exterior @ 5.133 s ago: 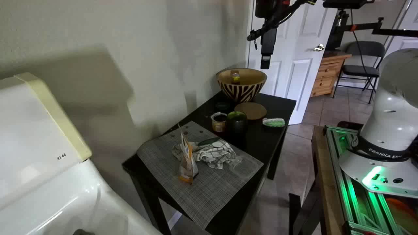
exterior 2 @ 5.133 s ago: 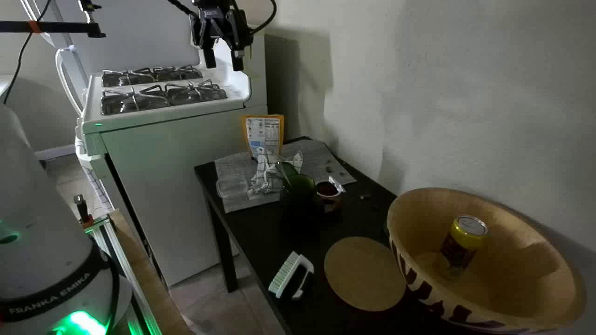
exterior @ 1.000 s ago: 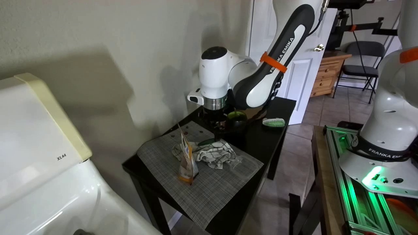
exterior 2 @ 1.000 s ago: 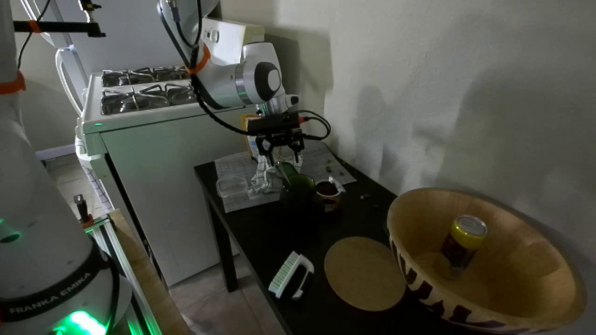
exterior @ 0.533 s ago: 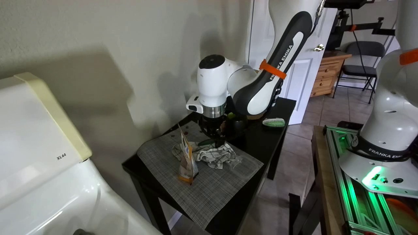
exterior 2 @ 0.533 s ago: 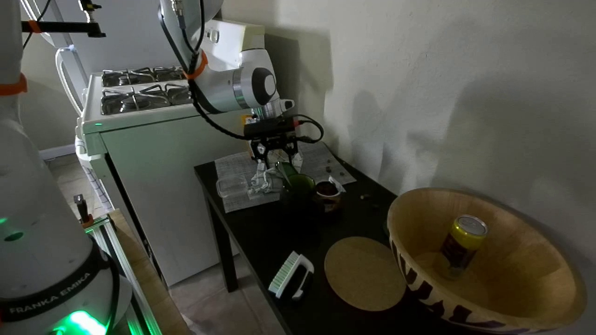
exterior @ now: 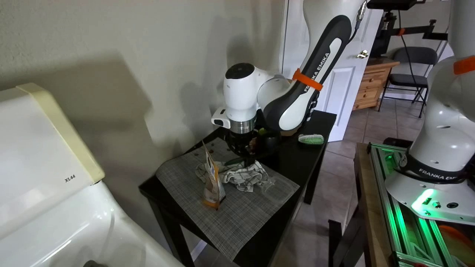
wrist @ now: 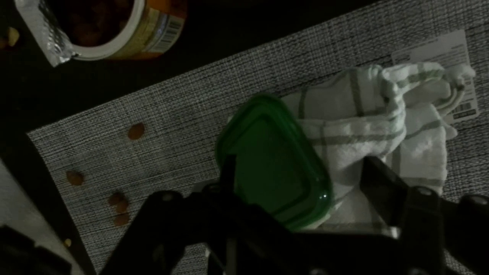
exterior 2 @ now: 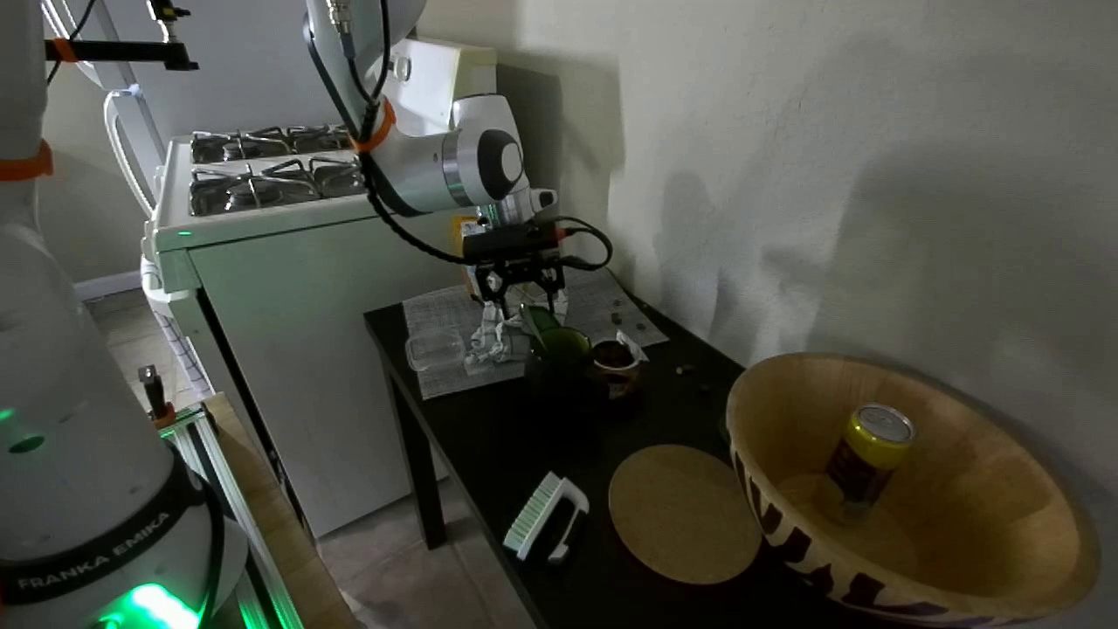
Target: Put the towel in the bowl
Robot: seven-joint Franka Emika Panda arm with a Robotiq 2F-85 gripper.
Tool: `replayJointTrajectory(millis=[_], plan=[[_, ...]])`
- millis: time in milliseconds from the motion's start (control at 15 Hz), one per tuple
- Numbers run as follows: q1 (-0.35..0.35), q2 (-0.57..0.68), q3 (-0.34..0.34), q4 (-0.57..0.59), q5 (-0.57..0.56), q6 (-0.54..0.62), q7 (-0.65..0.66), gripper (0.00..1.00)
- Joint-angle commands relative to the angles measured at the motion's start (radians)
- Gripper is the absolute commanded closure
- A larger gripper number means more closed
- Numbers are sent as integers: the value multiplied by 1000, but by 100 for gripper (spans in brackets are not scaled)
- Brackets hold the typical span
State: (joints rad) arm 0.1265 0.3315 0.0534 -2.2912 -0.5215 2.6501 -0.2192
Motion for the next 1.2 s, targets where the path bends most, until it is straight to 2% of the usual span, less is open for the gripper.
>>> replayJointTrajectory(millis=[0,267,467,600,667,733,933,1133], plan=[[-6,-8,20,-16,34,16,-48,0],[3,-15,16,-11,16,17,-42,1],[8,-6,7,-3,3,23,-22,7],[7,-8,8,-2,7,24,-23,15],[8,-10,7,-1,7,23,-21,25],[8,-10,6,0,6,23,-19,28],[8,-10,5,3,6,22,-18,59],[6,-6,3,6,9,18,-17,82]])
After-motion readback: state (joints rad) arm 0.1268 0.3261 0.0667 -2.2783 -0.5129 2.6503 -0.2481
